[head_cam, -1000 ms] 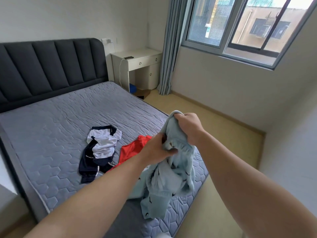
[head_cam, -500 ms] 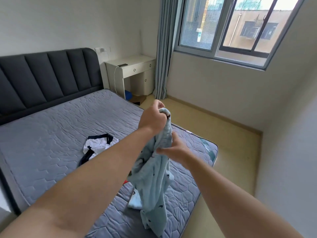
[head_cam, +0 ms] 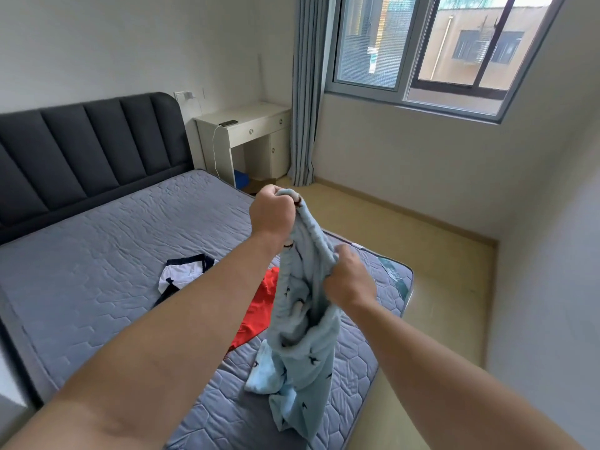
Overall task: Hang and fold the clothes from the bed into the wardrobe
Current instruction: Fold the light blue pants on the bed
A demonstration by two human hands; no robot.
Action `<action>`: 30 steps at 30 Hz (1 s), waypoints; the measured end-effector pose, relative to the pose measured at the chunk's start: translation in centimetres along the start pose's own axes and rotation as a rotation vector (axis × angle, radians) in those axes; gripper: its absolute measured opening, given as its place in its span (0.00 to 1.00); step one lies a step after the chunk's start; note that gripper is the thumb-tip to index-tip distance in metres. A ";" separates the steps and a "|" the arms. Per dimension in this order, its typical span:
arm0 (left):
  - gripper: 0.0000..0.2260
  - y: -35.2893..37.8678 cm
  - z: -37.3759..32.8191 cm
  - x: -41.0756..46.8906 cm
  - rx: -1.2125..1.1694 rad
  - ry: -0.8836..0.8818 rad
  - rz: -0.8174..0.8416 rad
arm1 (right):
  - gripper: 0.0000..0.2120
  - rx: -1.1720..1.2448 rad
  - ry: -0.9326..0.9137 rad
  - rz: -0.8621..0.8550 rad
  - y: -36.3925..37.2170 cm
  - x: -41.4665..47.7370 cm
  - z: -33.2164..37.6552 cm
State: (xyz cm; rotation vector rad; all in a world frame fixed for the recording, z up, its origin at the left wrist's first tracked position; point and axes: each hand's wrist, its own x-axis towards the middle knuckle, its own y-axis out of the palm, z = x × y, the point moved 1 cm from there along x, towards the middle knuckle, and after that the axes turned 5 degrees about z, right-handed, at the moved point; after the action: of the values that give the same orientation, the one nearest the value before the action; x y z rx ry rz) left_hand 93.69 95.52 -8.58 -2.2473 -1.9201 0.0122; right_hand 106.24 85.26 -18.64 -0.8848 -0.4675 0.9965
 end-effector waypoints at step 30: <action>0.14 -7.8 -5.6 7.8 0.696 0.298 0.020 | 0.05 0.044 0.127 -0.190 -23.1 8.4 2.1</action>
State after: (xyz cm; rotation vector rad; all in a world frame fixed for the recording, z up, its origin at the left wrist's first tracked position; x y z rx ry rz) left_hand 88.03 103.56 -1.00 -1.6879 -1.4396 0.2847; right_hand 120.94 87.62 1.02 -0.8418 -0.4118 0.7693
